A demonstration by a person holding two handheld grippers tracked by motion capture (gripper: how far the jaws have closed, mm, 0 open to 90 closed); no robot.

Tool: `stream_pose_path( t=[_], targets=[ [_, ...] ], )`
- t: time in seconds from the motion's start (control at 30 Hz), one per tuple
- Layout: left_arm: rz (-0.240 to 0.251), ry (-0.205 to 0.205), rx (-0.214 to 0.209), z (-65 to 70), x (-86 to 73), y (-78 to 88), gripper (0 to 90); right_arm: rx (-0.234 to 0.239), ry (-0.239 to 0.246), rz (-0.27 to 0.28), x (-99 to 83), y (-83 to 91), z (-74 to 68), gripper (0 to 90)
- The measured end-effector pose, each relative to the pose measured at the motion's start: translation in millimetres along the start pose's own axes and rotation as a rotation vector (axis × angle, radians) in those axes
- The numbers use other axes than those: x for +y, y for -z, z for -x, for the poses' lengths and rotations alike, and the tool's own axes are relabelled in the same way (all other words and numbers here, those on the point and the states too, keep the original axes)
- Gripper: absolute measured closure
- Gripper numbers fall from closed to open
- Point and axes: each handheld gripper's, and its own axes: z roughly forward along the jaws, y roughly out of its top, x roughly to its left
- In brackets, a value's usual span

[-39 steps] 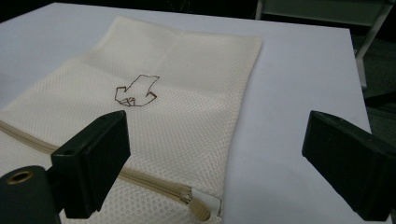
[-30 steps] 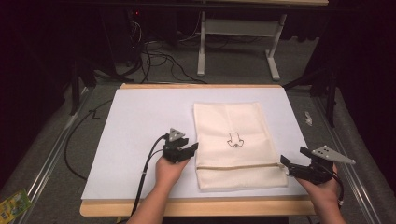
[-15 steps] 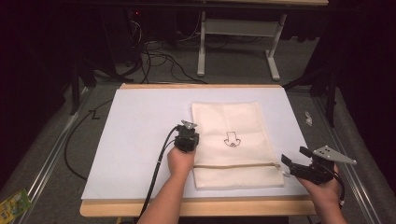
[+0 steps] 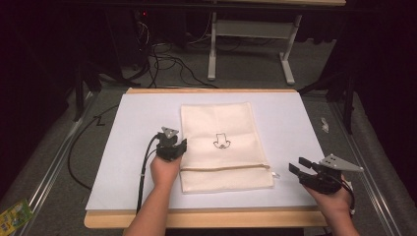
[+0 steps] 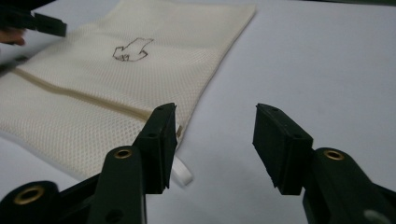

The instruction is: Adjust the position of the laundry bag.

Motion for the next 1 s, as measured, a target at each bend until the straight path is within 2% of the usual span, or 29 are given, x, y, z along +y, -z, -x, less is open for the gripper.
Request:
stream_pose_path(
  t=[0.07, 0.13, 0.2, 0.23, 0.27, 0.3, 0.33, 0.37, 0.4, 0.43, 0.47, 0.53, 0.6, 0.63, 0.7, 0.73, 0.77, 0.8, 0.87, 0.9, 0.93, 1.0],
  targets=[
    [0.02, -0.024, -0.038, 1.2, -6.5, 23.0, 48.7, 0.005, 0.022, -0.023, -0.7, -8.6, -4.5, 62.9],
    [0.06, -0.048, -0.074, 3.2, -17.7, 47.5, 46.0, -0.016, 0.037, -0.051, 1.9, -19.5, -8.7, 88.0],
    [0.104, -0.06, -0.103, 2.3, -31.5, 66.3, 44.6, -0.032, 0.004, -0.094, 5.6, -33.5, -10.1, 90.0],
    [0.104, -0.05, -0.109, 1.2, -33.2, 71.0, 45.4, -0.04, 0.002, -0.13, 6.3, -42.5, -11.0, 90.0],
    [0.103, -0.034, -0.124, -0.4, -31.2, 73.9, 44.9, -0.039, 0.021, -0.168, 5.7, -51.8, -14.3, 90.0],
    [0.125, -0.026, -0.129, -1.8, -29.9, 76.5, 44.0, -0.022, 0.056, -0.201, 4.8, -59.5, -24.5, 90.0],
    [0.143, -0.017, -0.132, -3.1, -29.3, 78.0, 44.0, 0.02, 0.118, -0.208, 5.1, -64.6, -39.1, 90.0],
    [0.15, -0.003, -0.144, -3.9, -28.8, 77.3, 44.1, 0.061, 0.186, -0.201, 7.8, -66.4, -55.0, 90.0],
    [0.146, 0.003, -0.155, -4.1, -28.6, 75.5, 44.1, 0.065, 0.235, -0.178, 13.8, -65.0, -68.0, 90.0],
    [0.137, -0.005, -0.156, -3.6, -29.1, 73.9, 44.0, 0.077, 0.24, -0.14, 21.7, -60.6, -74.1, 90.0],
    [0.128, -0.02, -0.151, -2.5, -30.1, 72.7, 43.8, 0.078, 0.23, -0.095, 29.3, -55.8, -74.3, 90.0],
    [0.116, -0.042, -0.148, 0.4, -31.6, 71.1, 44.0, 0.02, 0.207, -0.058, 36.8, -49.5, -66.5, 90.0],
    [0.105, -0.064, -0.162, 5.1, -32.5, 69.8, 48.1, -0.024, 0.162, -0.079, 31.8, -51.9, -50.5, 90.0],
    [0.092, -0.08, -0.173, 8.1, -32.5, 69.3, 50.9, -0.028, 0.119, -0.106, 25.7, -54.8, -42.4, 90.0],
    [0.07, -0.111, -0.2, 15.7, -32.4, 68.8, 58.6, -0.03, 0.087, -0.157, 13.4, -61.3, -30.5, 90.0],
    [0.07, -0.111, -0.2, 15.7, -32.4, 68.8, 64.0, -0.028, 0.082, -0.173, 9.7, -62.6, -27.0, 90.0],
    [0.047, -0.152, -0.198, 26.9, -33.7, 69.5, 68.6, -0.029, 0.075, -0.172, 7.9, -62.7, -24.8, 90.0],
    [0.043, -0.165, -0.196, 32.8, -35.2, 70.8, 75.2, -0.031, 0.068, -0.169, 7.3, -61.3, -22.8, 89.9],
    [0.046, -0.17, -0.203, 38.2, -36.6, 72.5, 87.4, -0.032, 0.06, -0.153, 7.8, -56.0, -20.6, 89.9],
    [0.059, -0.18, -0.209, 45.6, -37.6, 76.4, 90.0, -0.033, 0.057, -0.146, 8.1, -53.4, -20.4, 90.0],
    [0.062, -0.189, -0.203, 46.9, -38.1, 77.6, 90.0, -0.033, 0.066, -0.138, 8.1, -51.2, -19.4, 90.0],
    [0.051, -0.163, -0.201, 43.3, -41.6, 78.7, 90.0, -0.035, 0.067, -0.132, 7.7, -47.1, -18.9, 90.0]
  ],
)
